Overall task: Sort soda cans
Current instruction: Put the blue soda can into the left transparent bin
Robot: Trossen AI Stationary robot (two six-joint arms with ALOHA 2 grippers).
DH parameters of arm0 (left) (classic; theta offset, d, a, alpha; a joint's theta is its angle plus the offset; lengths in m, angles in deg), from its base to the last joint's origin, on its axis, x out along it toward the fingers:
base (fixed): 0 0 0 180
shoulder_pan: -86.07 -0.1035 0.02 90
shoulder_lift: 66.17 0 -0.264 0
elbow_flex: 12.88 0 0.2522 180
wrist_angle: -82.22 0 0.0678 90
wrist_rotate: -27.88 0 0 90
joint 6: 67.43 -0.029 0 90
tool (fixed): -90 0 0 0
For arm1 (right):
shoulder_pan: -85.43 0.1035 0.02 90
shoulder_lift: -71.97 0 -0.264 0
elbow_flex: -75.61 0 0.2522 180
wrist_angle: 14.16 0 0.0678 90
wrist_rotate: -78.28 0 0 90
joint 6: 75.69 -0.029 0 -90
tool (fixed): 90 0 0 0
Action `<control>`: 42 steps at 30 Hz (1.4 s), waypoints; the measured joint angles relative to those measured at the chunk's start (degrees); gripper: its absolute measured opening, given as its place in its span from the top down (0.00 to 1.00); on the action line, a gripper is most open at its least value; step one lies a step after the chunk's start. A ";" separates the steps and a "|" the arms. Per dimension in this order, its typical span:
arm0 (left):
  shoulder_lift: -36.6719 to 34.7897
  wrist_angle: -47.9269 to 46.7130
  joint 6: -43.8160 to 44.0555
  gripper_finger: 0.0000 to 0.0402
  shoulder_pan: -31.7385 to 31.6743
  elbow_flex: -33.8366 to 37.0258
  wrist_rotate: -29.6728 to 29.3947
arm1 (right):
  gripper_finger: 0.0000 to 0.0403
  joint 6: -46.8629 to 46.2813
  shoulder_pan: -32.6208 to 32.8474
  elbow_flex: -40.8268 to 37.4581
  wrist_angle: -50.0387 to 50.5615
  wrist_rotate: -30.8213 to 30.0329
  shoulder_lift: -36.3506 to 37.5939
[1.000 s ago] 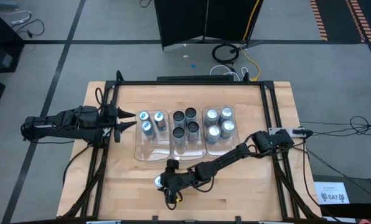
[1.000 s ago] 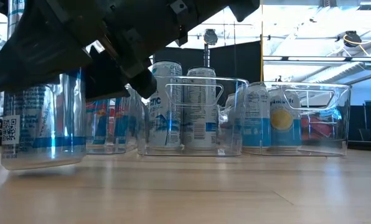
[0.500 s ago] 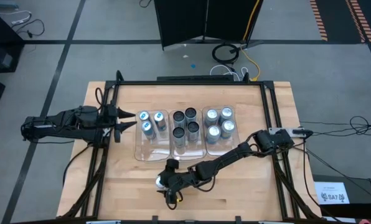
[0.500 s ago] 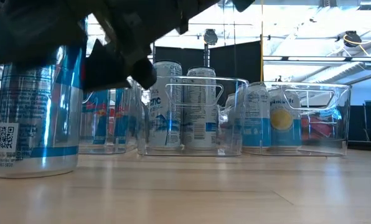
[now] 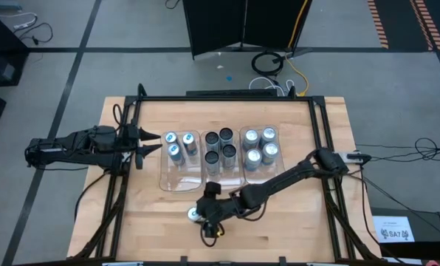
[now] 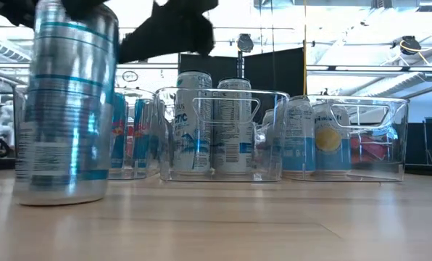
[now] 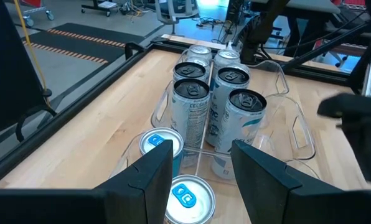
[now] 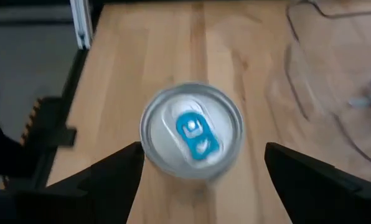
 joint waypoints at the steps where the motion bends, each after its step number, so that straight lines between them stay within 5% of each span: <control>1: 0.02 0.00 0.00 0.57 0.02 0.00 0.00 | 0.19 0.01 0.12 0.00 1.97 -0.02 0.67; 10: 0.00 -0.02 0.00 0.57 0.00 0.00 0.00 | 0.19 0.64 2.52 0.02 21.30 3.39 7.17; 15: 0.00 0.04 0.03 0.57 0.00 0.00 0.00 | 0.19 -2.06 5.06 0.02 42.16 7.29 11.12; 23: 0.00 2.63 0.04 0.57 0.02 0.00 0.16 | 0.19 -11.96 12.27 -4.03 67.96 0.73 20.29; 32: 0.14 7.16 0.02 0.57 0.01 0.00 -0.01 | 0.19 -26.54 16.68 -30.78 51.69 -23.92 43.29; 42: 0.16 10.40 -0.05 0.57 0.02 -0.02 -2.01 | 0.19 -3.34 5.68 -57.64 15.21 -25.26 70.89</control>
